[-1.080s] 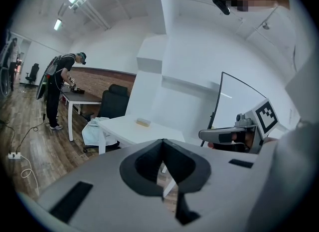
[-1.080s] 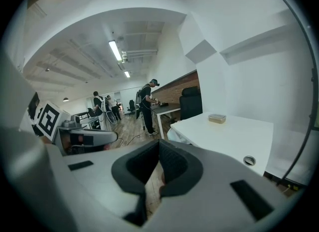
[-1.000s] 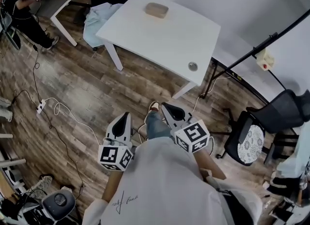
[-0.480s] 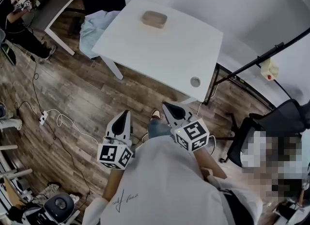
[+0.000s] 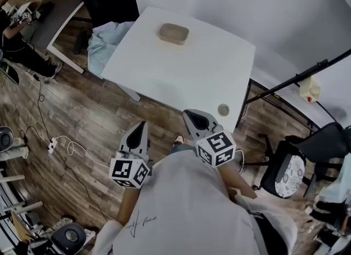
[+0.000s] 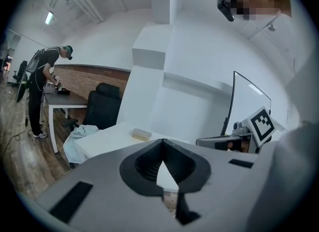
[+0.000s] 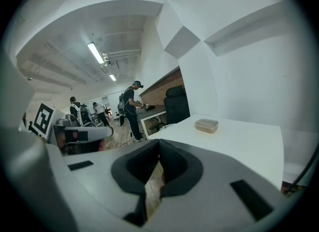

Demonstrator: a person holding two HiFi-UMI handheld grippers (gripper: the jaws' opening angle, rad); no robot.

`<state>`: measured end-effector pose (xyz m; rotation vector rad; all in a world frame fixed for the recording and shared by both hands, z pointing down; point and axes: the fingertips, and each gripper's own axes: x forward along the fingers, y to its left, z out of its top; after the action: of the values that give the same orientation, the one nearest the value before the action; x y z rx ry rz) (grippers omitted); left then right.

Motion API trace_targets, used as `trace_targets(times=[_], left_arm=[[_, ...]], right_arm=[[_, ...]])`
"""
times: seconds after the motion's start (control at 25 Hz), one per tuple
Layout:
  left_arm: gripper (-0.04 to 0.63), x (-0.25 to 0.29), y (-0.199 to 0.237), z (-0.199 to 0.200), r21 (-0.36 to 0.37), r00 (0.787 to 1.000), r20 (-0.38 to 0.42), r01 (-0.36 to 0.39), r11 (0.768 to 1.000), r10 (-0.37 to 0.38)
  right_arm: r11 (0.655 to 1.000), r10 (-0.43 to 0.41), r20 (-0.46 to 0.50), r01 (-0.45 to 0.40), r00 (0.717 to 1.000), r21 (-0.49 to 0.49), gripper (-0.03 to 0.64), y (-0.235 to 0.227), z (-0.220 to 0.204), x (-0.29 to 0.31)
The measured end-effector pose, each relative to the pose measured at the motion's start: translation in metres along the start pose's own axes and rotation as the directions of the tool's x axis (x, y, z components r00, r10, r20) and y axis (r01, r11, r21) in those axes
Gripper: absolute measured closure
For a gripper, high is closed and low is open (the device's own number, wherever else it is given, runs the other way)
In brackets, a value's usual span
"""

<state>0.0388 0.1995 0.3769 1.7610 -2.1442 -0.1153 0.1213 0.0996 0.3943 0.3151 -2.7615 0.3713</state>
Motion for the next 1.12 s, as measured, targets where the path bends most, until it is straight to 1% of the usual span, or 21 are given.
trace_targets(times=[0.08, 0.16, 0.2, 0.28, 0.44, 0.72, 0.8, 0.96, 1.12], left_arm=[[0.589, 0.011, 0.006, 0.002, -0.017, 1.000, -0.002, -0.004, 1.000, 0.004], [0.589, 0.024, 0.010, 0.000, -0.058, 1.000, -0.012, -0.001, 0.998, 0.000], [0.588, 0.029, 0.009, -0.002, -0.076, 1.000, -0.020, 0.005, 0.997, -0.006], [0.588, 0.038, 0.002, -0.006, -0.089, 0.999, -0.032, 0.025, 0.996, -0.028], [0.588, 0.056, -0.007, -0.007, -0.085, 0.997, -0.037, 0.071, 0.994, -0.074], [0.589, 0.091, 0.001, -0.005, -0.091, 0.993, -0.059, 0.098, 0.991, -0.104], [0.588, 0.102, 0.003, -0.005, -0.087, 0.990, -0.070, 0.116, 0.989, -0.122], [0.588, 0.127, 0.008, -0.003, -0.075, 0.982, -0.098, 0.157, 0.985, -0.164], [0.588, 0.148, 0.020, 0.007, -0.068, 0.974, -0.115, 0.186, 0.980, -0.193]], right_arm=[[1.000, -0.005, -0.003, 0.005, 1.000, 0.004, 0.606, -0.008, 0.004, 0.007], [1.000, 0.001, 0.002, -0.001, 1.000, 0.023, 0.607, -0.015, 0.010, 0.011], [0.999, 0.006, 0.004, -0.006, 1.000, 0.039, 0.607, -0.016, 0.011, 0.011], [0.998, 0.002, 0.003, -0.003, 1.000, 0.060, 0.606, -0.022, 0.011, 0.010], [0.997, -0.030, -0.008, 0.031, 1.000, 0.072, 0.606, -0.037, 0.007, 0.011], [0.988, -0.047, -0.013, 0.049, 0.999, 0.147, 0.606, -0.057, 0.004, 0.025], [0.985, -0.056, -0.016, 0.058, 0.998, 0.163, 0.607, -0.065, 0.004, 0.031], [0.981, -0.095, -0.027, 0.098, 0.995, 0.167, 0.606, -0.080, 0.005, 0.048], [0.972, -0.104, -0.035, 0.109, 0.994, 0.208, 0.606, -0.088, 0.009, 0.071]])
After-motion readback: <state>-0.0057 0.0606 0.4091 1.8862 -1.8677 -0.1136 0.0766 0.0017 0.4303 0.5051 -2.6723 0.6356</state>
